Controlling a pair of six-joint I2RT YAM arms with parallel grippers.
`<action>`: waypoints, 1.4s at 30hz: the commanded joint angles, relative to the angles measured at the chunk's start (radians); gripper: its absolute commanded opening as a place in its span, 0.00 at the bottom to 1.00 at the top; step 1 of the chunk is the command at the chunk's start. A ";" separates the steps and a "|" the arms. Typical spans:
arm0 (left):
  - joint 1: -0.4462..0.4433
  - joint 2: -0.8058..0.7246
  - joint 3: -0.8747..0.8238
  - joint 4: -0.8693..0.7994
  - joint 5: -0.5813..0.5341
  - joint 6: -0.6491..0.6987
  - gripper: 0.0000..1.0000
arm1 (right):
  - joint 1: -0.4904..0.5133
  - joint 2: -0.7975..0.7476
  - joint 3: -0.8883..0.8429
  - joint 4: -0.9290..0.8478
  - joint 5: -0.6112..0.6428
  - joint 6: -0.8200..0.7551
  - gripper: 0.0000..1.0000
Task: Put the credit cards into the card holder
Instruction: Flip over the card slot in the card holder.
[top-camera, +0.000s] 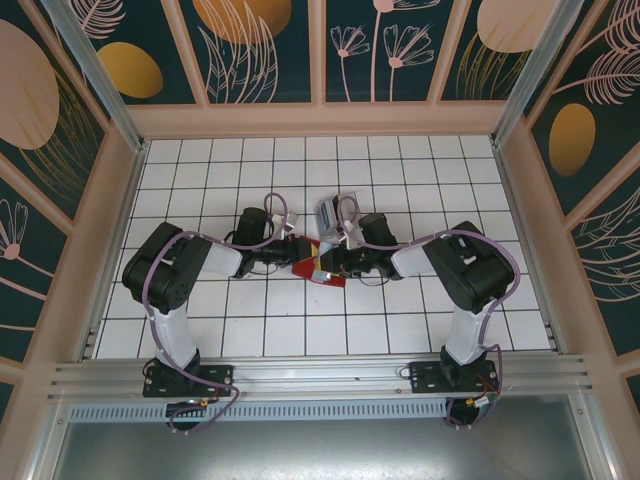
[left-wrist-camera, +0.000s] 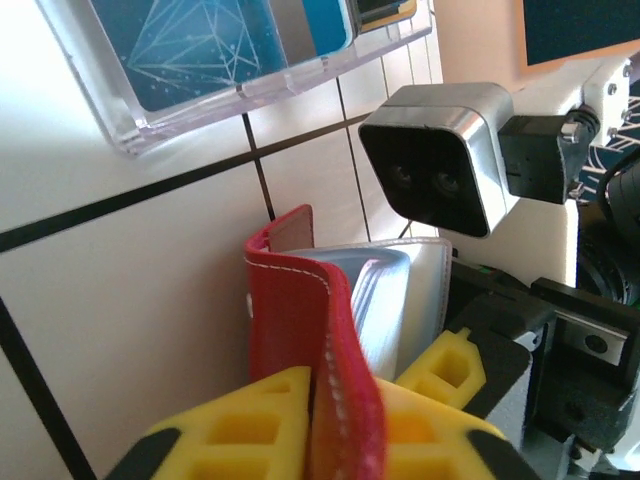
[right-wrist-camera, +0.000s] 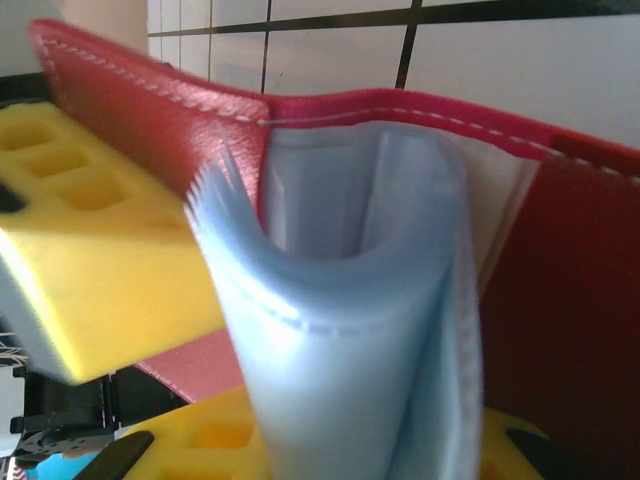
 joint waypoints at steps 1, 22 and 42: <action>-0.006 0.028 -0.010 0.063 0.042 -0.017 0.03 | 0.002 0.005 0.013 0.060 -0.027 0.009 0.23; -0.004 0.011 0.002 -0.113 -0.071 0.064 0.00 | -0.023 -0.143 -0.045 -0.163 0.168 -0.060 0.37; -0.004 0.021 0.005 -0.102 -0.067 0.046 0.00 | -0.083 -0.577 -0.178 -0.321 0.538 -0.090 0.58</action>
